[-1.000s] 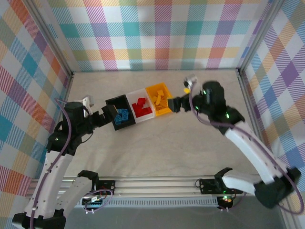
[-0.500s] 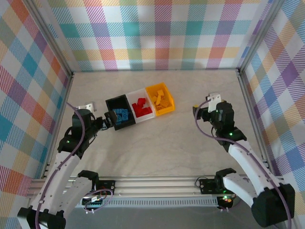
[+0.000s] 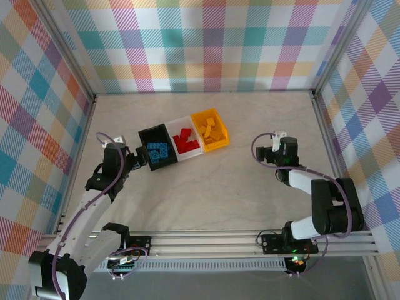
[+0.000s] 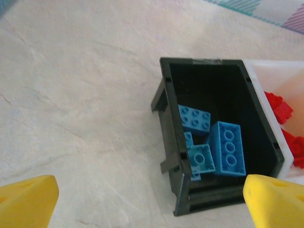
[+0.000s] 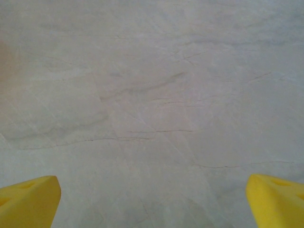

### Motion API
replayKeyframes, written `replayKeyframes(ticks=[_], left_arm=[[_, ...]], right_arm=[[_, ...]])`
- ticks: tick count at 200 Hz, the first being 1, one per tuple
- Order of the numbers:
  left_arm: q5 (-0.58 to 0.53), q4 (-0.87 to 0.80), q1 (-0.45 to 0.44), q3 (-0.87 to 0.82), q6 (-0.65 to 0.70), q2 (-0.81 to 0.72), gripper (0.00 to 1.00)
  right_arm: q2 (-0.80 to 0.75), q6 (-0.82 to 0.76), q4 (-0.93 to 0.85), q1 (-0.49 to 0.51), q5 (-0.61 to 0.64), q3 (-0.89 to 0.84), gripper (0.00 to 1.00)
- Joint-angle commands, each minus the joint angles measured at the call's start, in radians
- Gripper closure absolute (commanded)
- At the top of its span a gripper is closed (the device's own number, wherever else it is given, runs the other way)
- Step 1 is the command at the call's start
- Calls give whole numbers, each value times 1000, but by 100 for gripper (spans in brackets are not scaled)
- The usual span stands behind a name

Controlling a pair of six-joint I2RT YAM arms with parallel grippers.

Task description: Sort the legos into containers by color

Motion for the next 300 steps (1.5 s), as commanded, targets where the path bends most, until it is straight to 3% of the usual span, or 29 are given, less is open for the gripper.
replayKeyframes(ticks=[1,30,59,113,183,240,300], left_arm=[[-92,95,17,-49,84,-37,0],[-158,184,17,-110,184,-54,0],[-178,323,18,-168,182,-15,0],[-168,522,18,-144,198,284,0],[-124,700,18,-102,294,541,0],[-67,822,18,-100,322,594,0],[-42,1059,18,-212,351,618,0]], right_arm=[[5,25,135,-8,-54,-2,0],[17,24,266,-7,-76,-57,0],[23,23,293,-8,-77,-70,0],[22,22,304,-7,-78,-77,0],[25,23,301,-8,-80,-74,0],[23,22,307,-7,-79,-79,0],[25,23,304,-8,-79,-76,0]])
